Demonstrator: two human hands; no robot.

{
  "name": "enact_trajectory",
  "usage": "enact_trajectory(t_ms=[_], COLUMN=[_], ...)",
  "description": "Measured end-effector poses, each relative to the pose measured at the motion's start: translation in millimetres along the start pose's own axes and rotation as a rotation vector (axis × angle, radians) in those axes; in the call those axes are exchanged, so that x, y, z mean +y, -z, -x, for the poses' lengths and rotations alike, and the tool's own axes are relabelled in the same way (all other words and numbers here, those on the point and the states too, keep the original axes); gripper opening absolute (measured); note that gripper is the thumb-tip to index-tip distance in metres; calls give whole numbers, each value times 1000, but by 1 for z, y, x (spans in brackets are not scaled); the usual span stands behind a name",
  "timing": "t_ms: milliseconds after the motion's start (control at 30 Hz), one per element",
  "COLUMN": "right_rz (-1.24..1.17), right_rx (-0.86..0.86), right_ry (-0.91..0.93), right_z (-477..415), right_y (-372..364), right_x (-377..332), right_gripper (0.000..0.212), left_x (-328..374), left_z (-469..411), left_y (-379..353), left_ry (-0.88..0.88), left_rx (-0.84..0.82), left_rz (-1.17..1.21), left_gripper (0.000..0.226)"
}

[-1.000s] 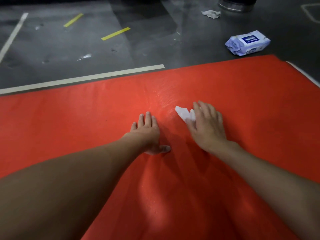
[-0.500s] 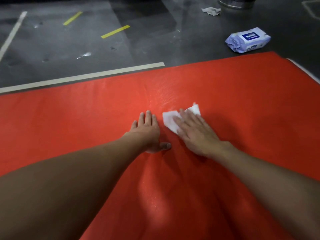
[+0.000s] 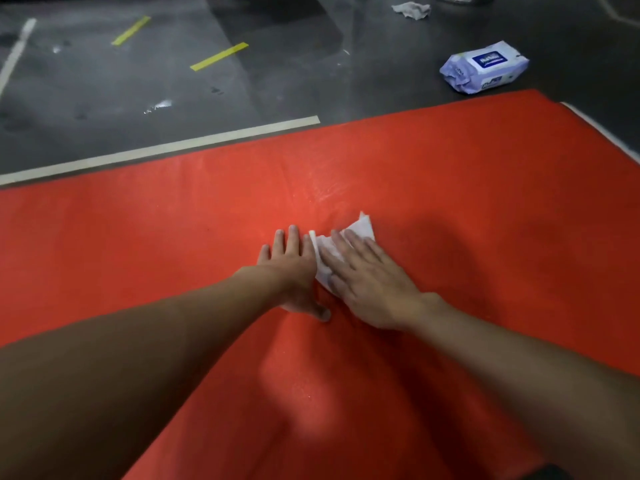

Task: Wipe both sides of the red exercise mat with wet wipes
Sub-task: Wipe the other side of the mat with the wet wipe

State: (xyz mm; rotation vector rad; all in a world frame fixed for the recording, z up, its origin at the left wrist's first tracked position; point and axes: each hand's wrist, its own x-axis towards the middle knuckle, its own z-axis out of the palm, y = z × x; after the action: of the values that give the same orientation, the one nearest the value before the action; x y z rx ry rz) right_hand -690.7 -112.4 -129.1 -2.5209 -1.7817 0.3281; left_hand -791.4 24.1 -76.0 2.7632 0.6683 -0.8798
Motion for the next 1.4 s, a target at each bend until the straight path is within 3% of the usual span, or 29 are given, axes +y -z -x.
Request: enact_trajectory(t_ms=[67, 167, 267, 333, 467, 533, 633, 667, 767, 833, 1000, 1100, 1167, 1300, 1400], right_rz=[36, -12, 20, 51, 11, 32, 89, 84, 68, 73, 95, 62, 24, 109, 87], right_rx=[29, 62, 53, 39, 38, 66, -33, -44, -8, 48, 24, 39, 79, 47, 46], right_ry=[-72, -383, -179, -105, -448, -344, -78, -101, -414, -475, -215, -400, -408, -23, -245], right_z=[-4, -6, 9, 16, 9, 13, 35, 35, 39, 34, 39, 41, 43, 61, 61], right_y=[9, 8, -7, -2, 8, -2, -2, 3, 11, 1, -3, 6, -1, -13, 1], right_x=[23, 13, -24, -6, 9, -19, -14, -3, -1, -25, 3, 18, -4, -17, 16], right_gripper=[62, 61, 66, 66, 63, 66, 73, 71, 67, 71, 68, 66, 67, 63, 62], left_x=[1, 3, 1, 0, 7, 12, 14, 15, 25, 32, 34, 30, 34, 38, 32], left_z=[7, 18, 22, 24, 40, 42, 42, 47, 68, 72, 70, 88, 92, 91, 95], left_y=[-9, -21, -19, -23, -50, -55, -56, -58, -65, -67, -73, -85, -86, -84, -91], left_ry=[-28, -60, -72, -70, -72, -52, -39, -30, -43, -16, 13, -1, 1, 16, -2], left_rx=[44, 78, 83, 105, 125, 153, 191, 204, 138, 93, 171, 214, 192, 145, 161], left_rz=[-2, -17, 48, 111, 118, 128, 180, 198, 181, 165, 170, 192, 178, 189, 170], left_gripper=[129, 112, 104, 107, 129, 138, 137, 134, 136, 142, 139, 126, 123, 133, 135])
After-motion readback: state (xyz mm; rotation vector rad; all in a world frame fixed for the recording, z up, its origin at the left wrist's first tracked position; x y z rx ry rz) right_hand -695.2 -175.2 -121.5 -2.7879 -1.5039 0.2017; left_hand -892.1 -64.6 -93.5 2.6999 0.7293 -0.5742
